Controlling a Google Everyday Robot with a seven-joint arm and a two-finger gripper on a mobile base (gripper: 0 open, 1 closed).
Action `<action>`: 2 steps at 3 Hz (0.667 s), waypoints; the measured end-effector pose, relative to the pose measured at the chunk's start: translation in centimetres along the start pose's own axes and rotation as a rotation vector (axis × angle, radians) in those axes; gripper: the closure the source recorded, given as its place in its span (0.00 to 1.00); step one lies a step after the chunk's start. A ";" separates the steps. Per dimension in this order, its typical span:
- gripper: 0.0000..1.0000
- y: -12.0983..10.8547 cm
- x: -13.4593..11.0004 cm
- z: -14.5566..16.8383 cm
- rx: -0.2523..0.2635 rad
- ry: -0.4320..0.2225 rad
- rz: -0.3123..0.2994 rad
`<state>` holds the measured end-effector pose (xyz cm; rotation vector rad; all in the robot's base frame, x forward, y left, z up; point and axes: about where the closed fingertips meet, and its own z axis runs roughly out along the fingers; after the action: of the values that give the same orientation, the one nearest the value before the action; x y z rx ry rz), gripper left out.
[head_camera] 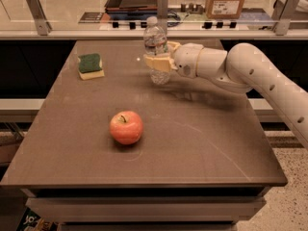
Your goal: Place water bottle upright
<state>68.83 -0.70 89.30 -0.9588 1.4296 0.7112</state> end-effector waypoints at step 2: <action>1.00 0.0 0.0 0.0 0.000 0.000 0.000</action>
Offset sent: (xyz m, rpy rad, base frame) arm 0.0206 -0.0005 -0.0386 0.3633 -0.0875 0.0224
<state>68.83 -0.70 89.31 -0.9586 1.4295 0.7114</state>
